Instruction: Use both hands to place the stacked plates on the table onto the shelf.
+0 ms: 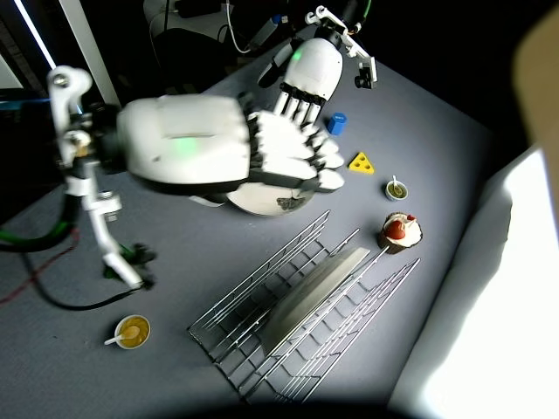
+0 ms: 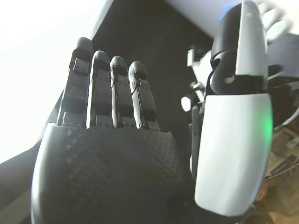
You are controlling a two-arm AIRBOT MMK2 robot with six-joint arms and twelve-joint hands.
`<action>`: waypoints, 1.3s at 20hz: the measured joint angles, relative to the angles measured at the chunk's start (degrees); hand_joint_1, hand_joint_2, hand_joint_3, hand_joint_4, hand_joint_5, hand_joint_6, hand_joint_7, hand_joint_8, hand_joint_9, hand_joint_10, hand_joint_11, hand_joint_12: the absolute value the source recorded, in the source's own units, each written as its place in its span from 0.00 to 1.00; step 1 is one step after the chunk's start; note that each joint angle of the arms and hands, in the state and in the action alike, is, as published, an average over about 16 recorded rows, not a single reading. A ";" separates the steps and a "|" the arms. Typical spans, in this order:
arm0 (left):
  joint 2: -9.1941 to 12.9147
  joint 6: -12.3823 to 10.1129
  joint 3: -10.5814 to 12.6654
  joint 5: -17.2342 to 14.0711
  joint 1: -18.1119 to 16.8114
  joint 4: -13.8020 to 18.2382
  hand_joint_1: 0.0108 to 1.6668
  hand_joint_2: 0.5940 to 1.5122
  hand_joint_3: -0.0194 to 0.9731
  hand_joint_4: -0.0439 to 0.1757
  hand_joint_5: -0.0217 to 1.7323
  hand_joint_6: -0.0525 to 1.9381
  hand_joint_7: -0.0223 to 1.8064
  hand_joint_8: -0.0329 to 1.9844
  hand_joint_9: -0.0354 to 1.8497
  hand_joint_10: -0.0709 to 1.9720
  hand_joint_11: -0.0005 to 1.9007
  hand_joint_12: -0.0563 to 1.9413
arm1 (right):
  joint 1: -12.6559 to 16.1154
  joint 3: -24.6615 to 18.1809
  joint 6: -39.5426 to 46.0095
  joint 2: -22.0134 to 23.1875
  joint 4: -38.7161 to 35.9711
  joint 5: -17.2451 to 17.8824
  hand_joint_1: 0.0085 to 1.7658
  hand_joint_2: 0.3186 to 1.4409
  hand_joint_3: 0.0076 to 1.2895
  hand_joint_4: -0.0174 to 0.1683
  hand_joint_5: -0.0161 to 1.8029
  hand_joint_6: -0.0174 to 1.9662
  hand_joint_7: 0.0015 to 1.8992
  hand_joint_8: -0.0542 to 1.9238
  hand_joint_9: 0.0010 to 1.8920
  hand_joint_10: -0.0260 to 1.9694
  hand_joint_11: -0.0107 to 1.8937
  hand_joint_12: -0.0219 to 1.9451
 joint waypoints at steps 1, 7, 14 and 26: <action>0.02 0.09 -0.12 0.33 0.20 0.34 0.04 0.48 0.02 0.17 0.06 0.02 0.11 0.02 0.12 0.04 0.10 0.03 | -0.45 -0.82 -0.66 0.55 -0.43 -0.12 0.66 0.45 0.00 0.12 0.12 0.02 0.08 0.03 0.09 0.02 0.17 0.02; 0.11 0.32 -0.63 1.53 1.32 2.14 0.04 0.48 0.02 0.16 0.06 0.01 0.10 0.01 0.12 0.03 0.09 0.03 | -2.33 -3.60 -3.10 2.34 -1.09 -0.90 0.65 0.45 0.00 0.11 0.13 0.02 0.09 0.03 0.10 0.02 0.18 0.02; 0.15 0.39 -0.68 2.02 2.21 3.11 0.04 0.49 0.02 0.16 0.06 0.01 0.09 0.01 0.11 0.03 0.09 0.03 | -2.92 -2.56 -5.34 -0.50 -1.49 -2.00 0.66 0.47 0.00 0.11 0.13 0.02 0.09 0.03 0.10 0.02 0.18 0.02; 0.13 0.24 -0.01 1.45 2.67 3.32 0.03 0.49 0.02 0.16 0.06 0.01 0.09 0.01 0.11 0.03 0.10 0.03 | -1.92 0.17 -8.13 -8.95 -2.69 -5.58 0.69 0.47 0.00 0.12 0.12 0.02 0.09 0.03 0.10 0.02 0.18 0.02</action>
